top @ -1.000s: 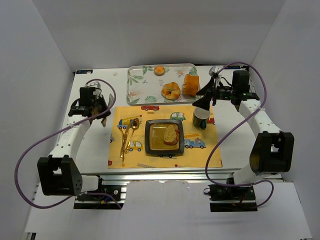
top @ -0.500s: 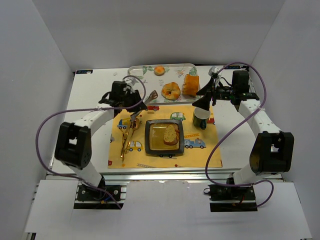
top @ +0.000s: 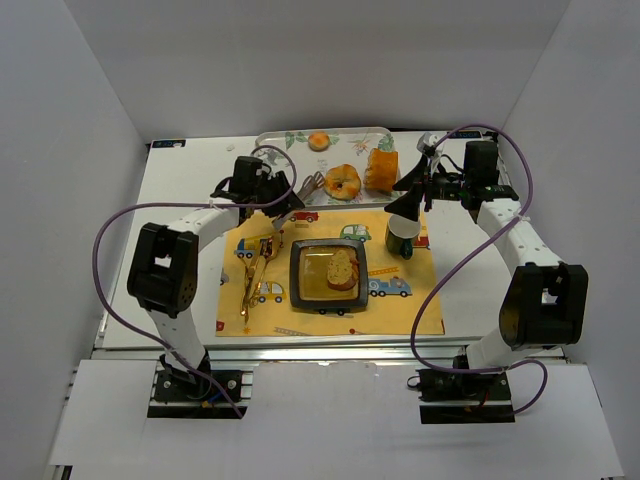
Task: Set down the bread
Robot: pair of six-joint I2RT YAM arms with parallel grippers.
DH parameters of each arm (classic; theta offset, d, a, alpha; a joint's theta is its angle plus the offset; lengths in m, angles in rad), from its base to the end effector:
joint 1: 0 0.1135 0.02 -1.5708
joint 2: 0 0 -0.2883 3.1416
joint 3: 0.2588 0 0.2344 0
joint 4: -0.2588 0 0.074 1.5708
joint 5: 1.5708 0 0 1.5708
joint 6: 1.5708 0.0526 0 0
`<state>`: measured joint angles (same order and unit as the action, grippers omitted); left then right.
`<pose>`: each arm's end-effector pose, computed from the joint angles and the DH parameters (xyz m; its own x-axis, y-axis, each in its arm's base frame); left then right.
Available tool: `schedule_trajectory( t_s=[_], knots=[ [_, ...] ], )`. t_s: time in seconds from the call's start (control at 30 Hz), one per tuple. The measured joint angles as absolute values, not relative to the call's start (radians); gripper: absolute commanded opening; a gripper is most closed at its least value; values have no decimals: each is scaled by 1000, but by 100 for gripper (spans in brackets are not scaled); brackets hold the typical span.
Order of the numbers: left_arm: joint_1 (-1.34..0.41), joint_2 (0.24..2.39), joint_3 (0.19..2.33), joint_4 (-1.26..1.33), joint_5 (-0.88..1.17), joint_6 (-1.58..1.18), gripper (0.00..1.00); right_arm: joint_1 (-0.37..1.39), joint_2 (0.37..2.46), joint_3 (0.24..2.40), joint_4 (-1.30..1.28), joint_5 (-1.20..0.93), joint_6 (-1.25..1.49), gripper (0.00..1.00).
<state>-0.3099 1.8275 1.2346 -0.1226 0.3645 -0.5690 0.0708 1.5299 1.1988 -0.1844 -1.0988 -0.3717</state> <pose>0.3824 -0.1422 0.2347 -0.8179 -0.2667 -0.5098 0.1193 0.7883 -0.6037 0.3231 0.0699 0.3364 -0.1657 -0.1773 -0.9701 -0.9288 0.3588 0.0931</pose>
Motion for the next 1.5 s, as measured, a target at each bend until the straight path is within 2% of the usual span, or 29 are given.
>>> schedule_trajectory(
  t_s=[0.57, 1.5],
  knots=[
    [-311, 1964, 1370, -125, 366, -568, 52, 72, 1530, 1199, -184, -1099, -374, 83],
    [-316, 1947, 1314, -117, 426, -568, 52, 72, 1530, 1199, -184, -1099, -374, 83]
  ],
)
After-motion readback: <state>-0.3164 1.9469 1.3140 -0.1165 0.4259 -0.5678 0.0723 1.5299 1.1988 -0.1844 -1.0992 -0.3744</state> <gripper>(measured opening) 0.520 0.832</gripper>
